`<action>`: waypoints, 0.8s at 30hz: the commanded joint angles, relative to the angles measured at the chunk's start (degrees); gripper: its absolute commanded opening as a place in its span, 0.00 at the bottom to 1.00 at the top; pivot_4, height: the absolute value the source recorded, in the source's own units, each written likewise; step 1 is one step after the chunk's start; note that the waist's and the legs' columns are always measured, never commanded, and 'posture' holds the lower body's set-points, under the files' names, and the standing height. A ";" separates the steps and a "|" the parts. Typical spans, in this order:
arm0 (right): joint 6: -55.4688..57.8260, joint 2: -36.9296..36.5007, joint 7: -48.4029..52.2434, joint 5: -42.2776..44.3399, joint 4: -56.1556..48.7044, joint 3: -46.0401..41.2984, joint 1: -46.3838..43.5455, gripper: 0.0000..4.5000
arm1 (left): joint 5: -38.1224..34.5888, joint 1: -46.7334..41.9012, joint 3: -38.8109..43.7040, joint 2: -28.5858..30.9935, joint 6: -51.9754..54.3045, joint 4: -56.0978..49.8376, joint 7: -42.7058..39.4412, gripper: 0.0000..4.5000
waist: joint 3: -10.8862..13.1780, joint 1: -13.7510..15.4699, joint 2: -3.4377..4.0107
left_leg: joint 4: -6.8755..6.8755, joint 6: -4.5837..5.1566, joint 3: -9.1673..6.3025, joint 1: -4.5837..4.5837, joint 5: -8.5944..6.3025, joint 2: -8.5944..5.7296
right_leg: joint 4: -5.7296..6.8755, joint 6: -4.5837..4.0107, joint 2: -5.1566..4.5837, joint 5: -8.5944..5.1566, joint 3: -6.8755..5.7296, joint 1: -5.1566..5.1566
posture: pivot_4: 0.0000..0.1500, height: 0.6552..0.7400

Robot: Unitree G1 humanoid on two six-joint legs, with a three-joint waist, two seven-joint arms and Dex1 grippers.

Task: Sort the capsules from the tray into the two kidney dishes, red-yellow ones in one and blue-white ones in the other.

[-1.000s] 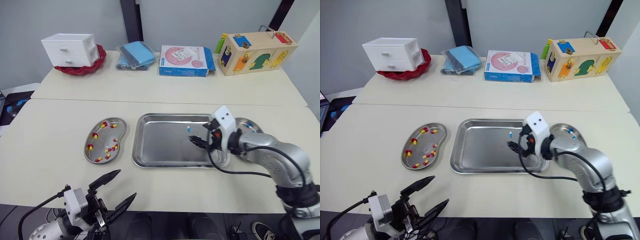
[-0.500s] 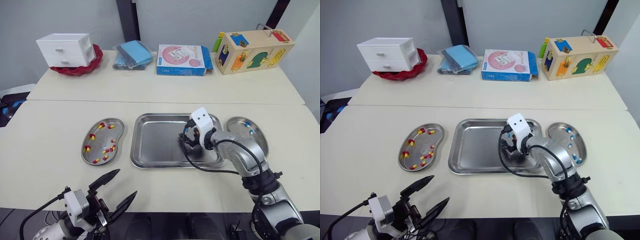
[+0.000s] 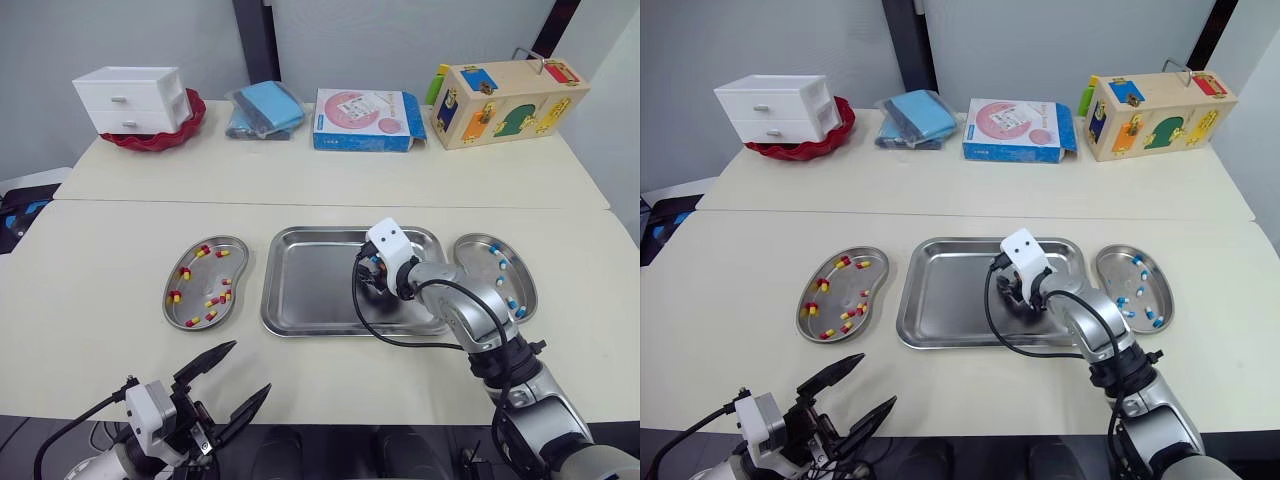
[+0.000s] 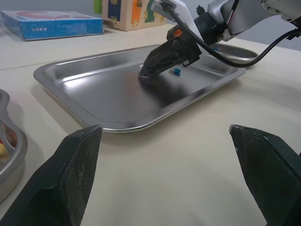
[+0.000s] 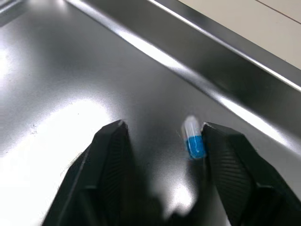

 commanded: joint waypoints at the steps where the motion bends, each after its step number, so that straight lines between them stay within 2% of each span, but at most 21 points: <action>1: -0.05 0.11 0.33 -0.95 -0.25 -1.38 0.26 0.40 | -0.92 0.58 0.71 0.76 -0.85 -0.44 0.37 1.00 | 0.00 -0.01 0.00 | 0.00 0.00 0.00 0.00 0.00 0.00 | 0.00 0.00 0.00 0.00 0.00 0.00 | 1.00 1.00; 8: -0.10 0.32 0.99 -1.96 -0.56 -2.02 0.79 0.00 | -1.09 0.02 0.62 1.57 -0.63 -0.03 0.66 1.00 | 0.00 -0.01 0.00 | -0.01 0.00 0.00 0.00 0.00 0.00 | 0.00 0.00 0.00 0.00 0.01 -0.01 | 1.00 1.00; 19: -1.59 0.06 4.17 -0.21 -5.44 -6.20 1.49 0.00 | -1.60 -1.35 -0.27 3.75 -0.41 0.84 -1.50 1.00 | 0.02 0.08 0.03 | -0.01 0.00 0.00 -0.01 0.00 0.00 | 0.00 0.00 0.00 0.00 0.01 -0.02 | 1.00 1.00; 24: -3.15 -9.08 12.67 4.28 -17.68 -11.39 6.76 0.00 | -2.25 -4.90 -2.25 6.91 -0.43 2.33 -6.99 1.00 | 0.06 0.49 0.09 | -0.04 0.00 0.00 -0.09 0.00 -0.02 | -0.07 0.00 -0.01 0.00 -0.01 -0.05 | 1.00 1.00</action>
